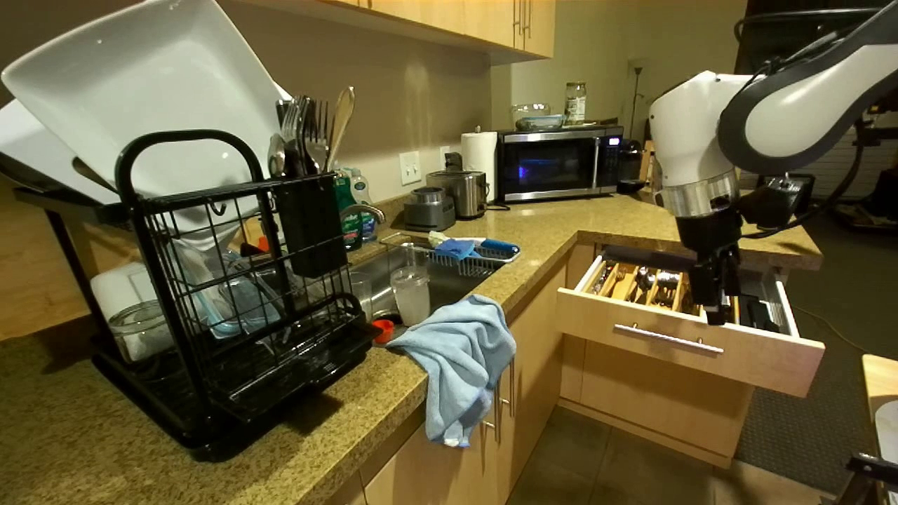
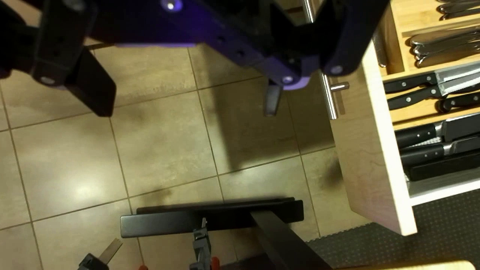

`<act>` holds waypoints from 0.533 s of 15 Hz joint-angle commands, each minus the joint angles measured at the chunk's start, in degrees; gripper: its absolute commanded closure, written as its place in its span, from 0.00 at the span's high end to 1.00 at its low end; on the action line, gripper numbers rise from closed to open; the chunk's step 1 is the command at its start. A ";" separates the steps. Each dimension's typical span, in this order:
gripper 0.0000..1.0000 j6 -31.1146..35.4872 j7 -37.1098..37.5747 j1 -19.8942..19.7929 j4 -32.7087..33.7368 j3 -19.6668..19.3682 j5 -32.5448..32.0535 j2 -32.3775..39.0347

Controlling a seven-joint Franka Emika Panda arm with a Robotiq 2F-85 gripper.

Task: Close the drawer

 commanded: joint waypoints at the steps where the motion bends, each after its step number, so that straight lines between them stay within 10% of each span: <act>1: 1.00 3.96 6.36 0.03 4.61 0.31 -5.13 7.76; 8: 1.00 6.36 19.48 2.51 13.84 -2.42 -21.48 22.42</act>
